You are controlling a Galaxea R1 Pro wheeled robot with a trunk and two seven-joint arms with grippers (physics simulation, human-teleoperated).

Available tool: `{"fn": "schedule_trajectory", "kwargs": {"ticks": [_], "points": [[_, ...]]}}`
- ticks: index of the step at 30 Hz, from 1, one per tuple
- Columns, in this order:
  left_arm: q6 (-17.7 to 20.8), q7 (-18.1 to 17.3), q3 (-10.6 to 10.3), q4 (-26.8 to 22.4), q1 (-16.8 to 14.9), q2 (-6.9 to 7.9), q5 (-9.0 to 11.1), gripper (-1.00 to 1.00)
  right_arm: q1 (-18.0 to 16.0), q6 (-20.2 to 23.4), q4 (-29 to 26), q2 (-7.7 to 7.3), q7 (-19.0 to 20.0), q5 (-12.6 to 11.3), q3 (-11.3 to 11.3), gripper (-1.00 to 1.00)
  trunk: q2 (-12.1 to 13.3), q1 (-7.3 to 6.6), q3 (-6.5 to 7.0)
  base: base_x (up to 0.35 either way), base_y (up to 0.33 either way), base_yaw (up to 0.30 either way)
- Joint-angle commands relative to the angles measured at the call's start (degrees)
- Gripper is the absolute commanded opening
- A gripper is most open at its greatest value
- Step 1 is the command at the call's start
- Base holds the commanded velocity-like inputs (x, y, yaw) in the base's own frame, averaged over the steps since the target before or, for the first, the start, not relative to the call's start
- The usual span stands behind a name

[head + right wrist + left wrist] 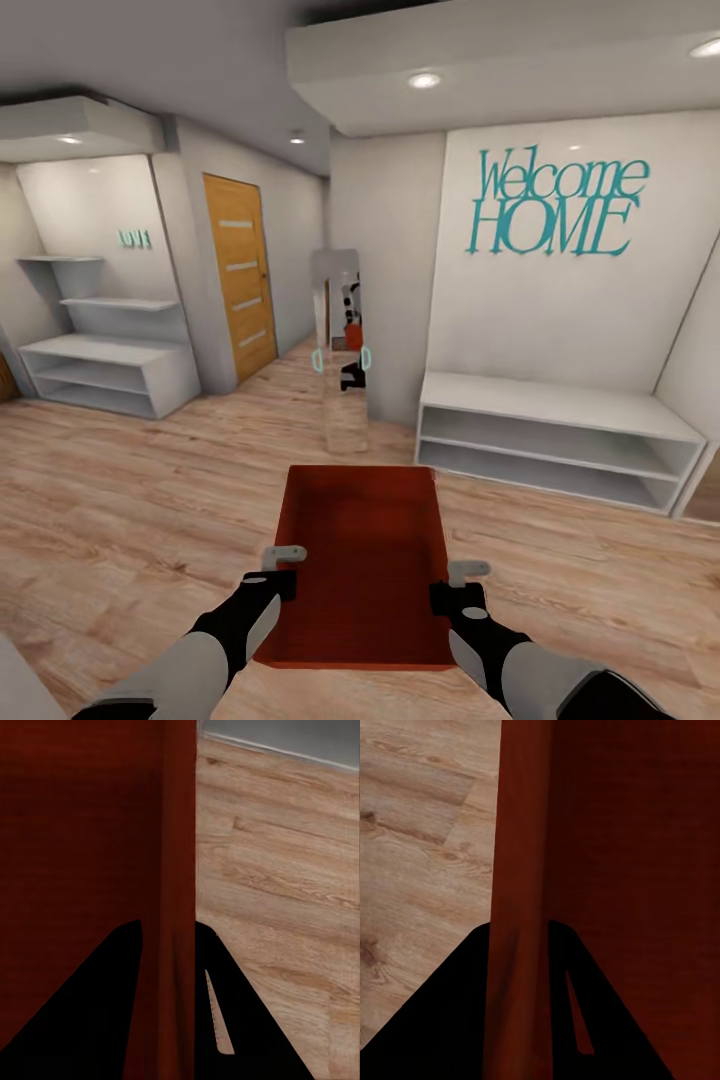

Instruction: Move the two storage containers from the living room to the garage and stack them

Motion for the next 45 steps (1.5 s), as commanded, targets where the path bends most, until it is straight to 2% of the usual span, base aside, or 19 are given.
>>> {"fn": "schedule_trajectory", "kwargs": {"ticks": [1, 9, 31, 45], "points": [[0.38, 0.31, 0.44, 0.02, 0.00, 0.36, -0.10, -1.00, -0.01, -0.17, -0.14, -0.57, -0.29, 0.04, -0.30, -1.00, -0.04, 0.05, -0.02, 0.324, 0.000, 0.269], [0.38, 0.31, 0.44, 0.02, 0.00, 0.35, -0.10, -1.00, -0.01, -0.17, -0.14, -0.57, -0.29, 0.04, -0.30, -1.00, -0.04, 0.05, -0.02, 0.323, 0.000, 0.243], [0.38, 0.31, 0.44, 0.02, 0.00, 0.36, -0.10, -1.00, -0.01, -0.16, -0.14, -0.47, -0.34, 0.04, -0.30, -1.00, -0.04, 0.05, -0.02, 0.324, 0.000, 0.017], [0.38, 0.31, 0.44, 0.02, 0.00, 0.36, -0.10, -1.00, -0.01, -0.17, -0.15, -0.57, -0.37, 0.04, -0.30, -1.00, -0.04, 0.05, -0.02, 0.324, 0.000, 0.260]]}}
